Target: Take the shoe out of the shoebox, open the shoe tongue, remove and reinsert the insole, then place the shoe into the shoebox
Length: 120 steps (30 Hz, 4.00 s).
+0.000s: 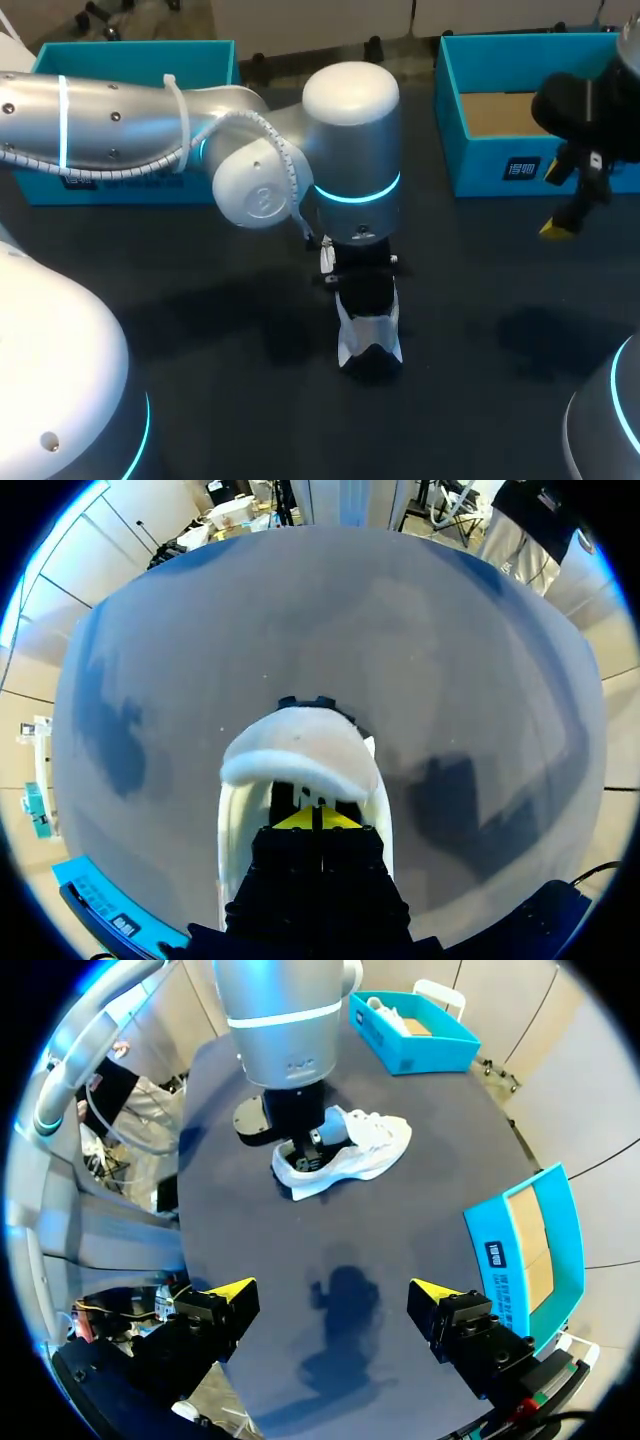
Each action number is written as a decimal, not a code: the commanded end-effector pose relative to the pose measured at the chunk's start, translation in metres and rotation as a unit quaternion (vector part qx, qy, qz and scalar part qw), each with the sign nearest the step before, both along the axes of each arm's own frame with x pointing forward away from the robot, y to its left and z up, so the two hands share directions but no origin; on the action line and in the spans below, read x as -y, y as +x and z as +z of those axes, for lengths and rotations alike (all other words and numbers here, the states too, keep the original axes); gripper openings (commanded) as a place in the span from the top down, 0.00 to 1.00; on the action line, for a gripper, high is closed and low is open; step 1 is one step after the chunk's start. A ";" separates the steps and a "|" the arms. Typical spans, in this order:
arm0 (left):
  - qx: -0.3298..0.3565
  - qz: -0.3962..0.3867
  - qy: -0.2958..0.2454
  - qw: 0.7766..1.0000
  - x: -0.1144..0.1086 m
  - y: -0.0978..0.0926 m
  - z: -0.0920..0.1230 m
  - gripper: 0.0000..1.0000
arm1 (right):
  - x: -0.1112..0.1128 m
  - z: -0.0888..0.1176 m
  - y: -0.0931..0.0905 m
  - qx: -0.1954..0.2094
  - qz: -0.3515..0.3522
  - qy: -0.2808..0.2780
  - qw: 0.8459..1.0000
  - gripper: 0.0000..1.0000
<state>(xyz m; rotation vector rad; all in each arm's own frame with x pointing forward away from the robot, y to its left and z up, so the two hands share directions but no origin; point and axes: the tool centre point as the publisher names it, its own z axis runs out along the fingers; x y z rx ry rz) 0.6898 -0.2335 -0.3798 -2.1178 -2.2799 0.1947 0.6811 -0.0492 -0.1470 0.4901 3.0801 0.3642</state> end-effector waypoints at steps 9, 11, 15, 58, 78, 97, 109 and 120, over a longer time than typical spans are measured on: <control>-0.005 -0.010 0.011 1.000 0.009 -0.016 -0.025 1.00 | -0.001 0.000 0.002 -0.002 0.000 -0.002 1.000 0.00; -0.001 -0.007 0.014 1.000 0.009 -0.016 -0.029 1.00 | -0.001 0.000 0.002 -0.002 0.000 -0.002 1.000 0.00; 0.010 -0.002 0.020 1.000 0.008 -0.012 -0.034 1.00 | -0.001 0.000 0.002 -0.002 0.000 -0.002 1.000 0.00; 0.184 0.045 -0.006 0.982 -0.001 0.048 0.029 1.00 | -0.001 0.000 0.002 -0.002 0.000 -0.002 1.000 0.00; 0.198 0.027 0.012 0.980 -0.007 0.049 0.033 0.00 | -0.001 0.000 0.002 -0.002 0.000 -0.002 1.000 0.00; 0.185 0.011 0.016 0.983 -0.008 0.046 0.039 0.00 | -0.001 0.000 0.002 -0.002 0.000 -0.002 1.000 0.00; 0.185 0.017 0.008 0.983 -0.011 0.051 0.049 0.00 | -0.001 0.000 0.002 -0.002 0.000 -0.002 1.000 0.00; 0.186 0.010 -0.001 0.983 -0.009 0.058 0.069 0.00 | -0.001 0.000 0.002 -0.002 0.000 -0.002 1.000 0.00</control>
